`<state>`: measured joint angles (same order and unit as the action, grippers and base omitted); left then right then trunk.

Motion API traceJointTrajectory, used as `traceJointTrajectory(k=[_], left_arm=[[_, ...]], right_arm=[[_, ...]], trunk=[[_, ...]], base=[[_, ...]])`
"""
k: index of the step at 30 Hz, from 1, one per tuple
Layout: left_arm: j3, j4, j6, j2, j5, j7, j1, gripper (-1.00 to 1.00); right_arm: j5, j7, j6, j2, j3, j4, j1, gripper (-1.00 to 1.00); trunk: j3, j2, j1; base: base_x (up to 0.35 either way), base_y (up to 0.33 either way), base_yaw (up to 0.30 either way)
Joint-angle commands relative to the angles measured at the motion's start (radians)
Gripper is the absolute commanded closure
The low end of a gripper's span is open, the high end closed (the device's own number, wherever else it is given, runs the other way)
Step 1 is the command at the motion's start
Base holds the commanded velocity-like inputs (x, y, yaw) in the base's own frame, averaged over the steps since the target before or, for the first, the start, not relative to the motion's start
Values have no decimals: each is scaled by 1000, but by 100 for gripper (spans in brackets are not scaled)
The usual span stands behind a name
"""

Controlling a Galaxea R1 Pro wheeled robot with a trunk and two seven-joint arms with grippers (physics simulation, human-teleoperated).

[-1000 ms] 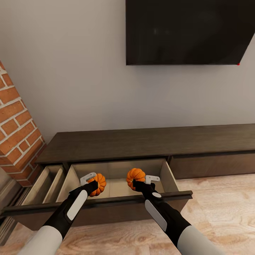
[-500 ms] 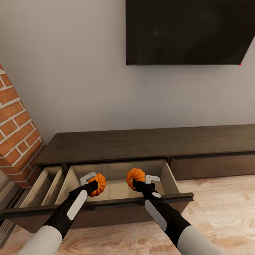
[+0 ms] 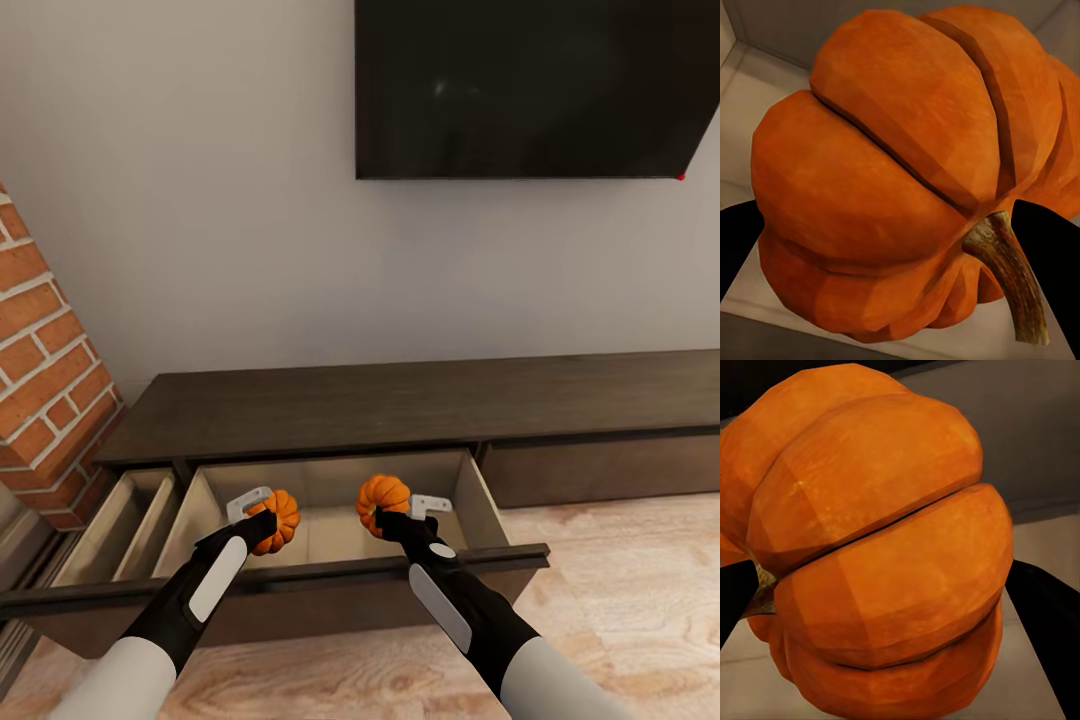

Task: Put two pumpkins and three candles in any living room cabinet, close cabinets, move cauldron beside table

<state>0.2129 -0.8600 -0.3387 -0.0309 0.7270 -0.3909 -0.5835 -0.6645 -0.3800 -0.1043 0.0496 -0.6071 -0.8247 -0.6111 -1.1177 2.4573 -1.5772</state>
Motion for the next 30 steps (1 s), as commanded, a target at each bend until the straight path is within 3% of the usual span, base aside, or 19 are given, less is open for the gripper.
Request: traceJointTrajectory(k=[1, 9, 30], left_arm=[[5, -2, -1, -1, 9, -9, -1, 100], [5, -2, 0, -1, 9, -9, 0, 100], [5, -2, -2, -1, 9, -10, -1, 100]], right_arm=[[-3, -7, -3, 0, -3, -2, -1, 100], [-4, -7, -5, 0, -2, -1, -1, 100], [-4, -7, -5, 0, -2, -1, -1, 100]], trunk=[[-4, 8, -4], [-31, 43, -24], [-31, 43, -24]], base=[[0, 0, 0], [0, 0, 0], [45, 0, 0]])
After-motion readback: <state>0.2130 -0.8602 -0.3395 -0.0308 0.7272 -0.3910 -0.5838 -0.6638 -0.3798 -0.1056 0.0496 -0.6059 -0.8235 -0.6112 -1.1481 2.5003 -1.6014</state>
